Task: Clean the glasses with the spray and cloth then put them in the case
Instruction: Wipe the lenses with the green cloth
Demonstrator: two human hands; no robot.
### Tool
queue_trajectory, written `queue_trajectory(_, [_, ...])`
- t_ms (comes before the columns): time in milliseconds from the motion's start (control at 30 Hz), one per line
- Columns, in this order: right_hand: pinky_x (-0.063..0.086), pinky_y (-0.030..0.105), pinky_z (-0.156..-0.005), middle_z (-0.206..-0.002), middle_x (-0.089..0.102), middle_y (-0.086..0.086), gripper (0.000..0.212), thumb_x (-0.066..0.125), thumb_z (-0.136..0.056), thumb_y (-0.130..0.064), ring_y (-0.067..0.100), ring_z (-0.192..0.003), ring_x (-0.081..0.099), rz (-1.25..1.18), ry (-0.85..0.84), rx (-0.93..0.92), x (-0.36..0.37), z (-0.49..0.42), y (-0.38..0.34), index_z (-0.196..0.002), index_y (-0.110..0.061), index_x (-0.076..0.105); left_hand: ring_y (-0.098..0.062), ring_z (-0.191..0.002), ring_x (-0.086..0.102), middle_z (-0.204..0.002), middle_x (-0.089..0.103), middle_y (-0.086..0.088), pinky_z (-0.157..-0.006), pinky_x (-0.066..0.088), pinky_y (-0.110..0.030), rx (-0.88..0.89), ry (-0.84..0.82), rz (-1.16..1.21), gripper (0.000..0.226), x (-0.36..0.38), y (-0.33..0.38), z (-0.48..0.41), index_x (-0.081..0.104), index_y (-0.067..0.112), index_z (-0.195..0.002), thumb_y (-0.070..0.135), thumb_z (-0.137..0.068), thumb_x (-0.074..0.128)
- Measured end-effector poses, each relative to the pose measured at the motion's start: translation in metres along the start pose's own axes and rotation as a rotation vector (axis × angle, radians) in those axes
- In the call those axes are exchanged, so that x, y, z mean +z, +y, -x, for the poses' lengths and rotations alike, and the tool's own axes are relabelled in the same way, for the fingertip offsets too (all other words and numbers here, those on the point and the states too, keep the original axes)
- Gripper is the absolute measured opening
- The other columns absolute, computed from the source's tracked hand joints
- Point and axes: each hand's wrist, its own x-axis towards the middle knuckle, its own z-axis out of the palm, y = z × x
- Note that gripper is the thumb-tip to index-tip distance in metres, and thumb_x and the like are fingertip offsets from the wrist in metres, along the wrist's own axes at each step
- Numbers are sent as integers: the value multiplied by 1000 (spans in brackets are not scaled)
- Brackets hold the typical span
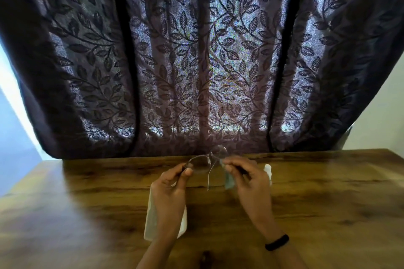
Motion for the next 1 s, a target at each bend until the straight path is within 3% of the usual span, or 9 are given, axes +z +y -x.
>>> queue_trajectory(67, [54, 33, -81, -92, 71, -4, 21, 65, -80, -8, 15, -92, 64, -12, 83, 61, -8, -11, 6, -88, -28, 68, -18, -84, 69, -82, 73, 1, -80, 52, -36, 3, -10, 28, 30, -4, 2, 0, 70, 33, -74, 3, -73, 69])
queue_trajectory(133, [54, 38, -79, -93, 70, 1, 15, 65, -81, -9, 19, -90, 64, 49, 128, 72, -13, -23, 10, -91, -20, 69, -17, -84, 69, -81, 74, 3, -80, 52, -33, 16, -24, 27, 31, -7, 2, 1, 71, 34, -73, 3, -72, 68])
queue_trajectory(300, [46, 17, -76, -86, 63, -11, 10, 64, -83, -12, 17, -92, 60, 194, 43, 77, -9, -39, 13, -89, -18, 70, -1, -81, 68, -78, 73, 18, -71, 49, -9, 7, -85, 10, 30, -5, 1, 3, 72, 44, -72, 14, -71, 69])
queue_trajectory(433, [48, 30, -81, -85, 60, -13, 10, 64, -82, -7, 21, -92, 58, 202, -14, 32, 1, -36, 7, -90, -11, 70, -5, -86, 68, -84, 74, 14, -76, 51, -18, -10, -93, 31, 17, -4, -3, 2, 72, 41, -79, 33, -65, 68])
queue_trajectory(567, [43, 14, -77, -88, 69, -5, 11, 66, -80, -5, 16, -89, 57, 249, -58, -120, 9, -26, -2, -88, -11, 71, -7, -83, 69, -84, 75, 4, -71, 50, -17, -30, -52, 27, 15, -2, -8, 1, 74, 32, -77, 18, -71, 71])
queue_trajectory(633, [42, 9, -77, -90, 67, -9, 13, 66, -80, -4, 12, -89, 56, 266, -70, -161, 12, -20, -4, -89, -12, 71, -7, -82, 68, -80, 75, 6, -73, 51, -15, -66, -38, 89, 18, -1, -8, 1, 73, 26, -77, 9, -72, 70])
queue_trajectory(800, [44, 18, -76, -92, 71, -4, 15, 66, -80, -3, 16, -87, 58, 281, -34, -171, 6, -15, 8, -90, -12, 70, -6, -82, 68, -77, 75, 9, -70, 49, -9, -80, -58, 121, 17, -2, -6, 2, 73, 17, -81, 4, -72, 68])
queue_trajectory(1000, [54, 38, -74, -85, 58, -21, 12, 66, -80, -5, 23, -86, 62, 246, 75, -67, -4, -27, 18, -90, -11, 70, -3, -83, 68, -78, 74, 15, -71, 50, -9, -39, -92, 48, 30, -5, -8, -1, 73, 39, -72, 10, -71, 70])
